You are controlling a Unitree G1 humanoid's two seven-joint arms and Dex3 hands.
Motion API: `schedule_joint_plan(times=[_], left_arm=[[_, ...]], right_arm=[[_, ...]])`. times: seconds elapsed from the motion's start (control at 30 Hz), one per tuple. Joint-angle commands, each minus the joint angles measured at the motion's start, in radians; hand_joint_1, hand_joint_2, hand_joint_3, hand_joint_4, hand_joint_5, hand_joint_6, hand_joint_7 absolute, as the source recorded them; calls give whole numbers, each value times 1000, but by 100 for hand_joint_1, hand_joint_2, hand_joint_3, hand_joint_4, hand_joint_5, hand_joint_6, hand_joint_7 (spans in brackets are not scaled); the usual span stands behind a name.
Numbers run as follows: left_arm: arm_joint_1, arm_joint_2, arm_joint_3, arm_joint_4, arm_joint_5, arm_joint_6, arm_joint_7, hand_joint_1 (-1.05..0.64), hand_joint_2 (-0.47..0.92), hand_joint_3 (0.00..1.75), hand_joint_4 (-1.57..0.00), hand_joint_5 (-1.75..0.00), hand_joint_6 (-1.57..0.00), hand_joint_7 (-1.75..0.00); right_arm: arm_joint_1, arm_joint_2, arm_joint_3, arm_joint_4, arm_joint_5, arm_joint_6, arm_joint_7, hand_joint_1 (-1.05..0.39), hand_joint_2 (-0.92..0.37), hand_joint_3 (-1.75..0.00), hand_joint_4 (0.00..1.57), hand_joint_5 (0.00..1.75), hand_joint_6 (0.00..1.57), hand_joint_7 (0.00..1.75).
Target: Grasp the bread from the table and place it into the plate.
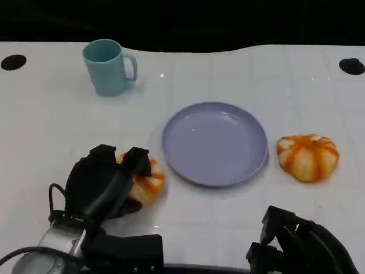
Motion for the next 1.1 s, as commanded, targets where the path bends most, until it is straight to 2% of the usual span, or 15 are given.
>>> schedule_joint_plan(times=[0.03,0.27,0.37,0.47,0.53,0.67,0.77,0.93,1.1], left_arm=[[24,39,38,-85,-21,4,-37,-16,87,13,-79,-175,-59,-175],[43,67,82,-183,-38,-4,-78,-14,85,13,-82,-175,-62,-175],[40,80,96,-220,-45,-6,-106,-13,86,19,-83,-175,-64,-175],[37,84,109,-256,-49,-3,-129,-13,52,86,-86,-175,-66,-175],[35,85,120,-274,-55,-9,-135,-13,45,101,-88,-175,-69,-171],[30,83,136,-316,-64,-8,-162,-13,43,108,-89,-175,-71,-168],[20,72,145,-336,-66,-17,-161,-12,37,114,-89,-175,-70,-173],[-41,24,139,-311,-105,-48,-184,-9,32,126,-91,-175,-72,-175],[-136,-35,109,-221,-103,-58,-210,-11,30,127,-91,-175,-71,-175]], right_arm=[[9,-10,-7,-30,14,29,-14,-74,-92,-21,87,162,75,139],[19,-5,0,-54,10,46,-23,-75,-92,-21,87,162,75,140],[19,0,4,-51,8,40,-25,-74,-92,-22,86,163,74,140],[18,7,6,-46,9,37,-29,-73,-92,-22,86,163,73,141],[18,10,7,-46,8,39,-34,-73,-92,-21,86,163,74,141],[19,6,6,-47,8,40,-34,-73,-92,-21,87,162,74,142],[19,-1,5,-48,4,38,-30,-74,-92,-22,86,162,73,143],[14,-2,-1,-42,11,43,-31,-73,-92,-22,87,163,73,143],[10,-1,-5,-29,13,43,-28,-73,-92,-20,87,162,74,142]])
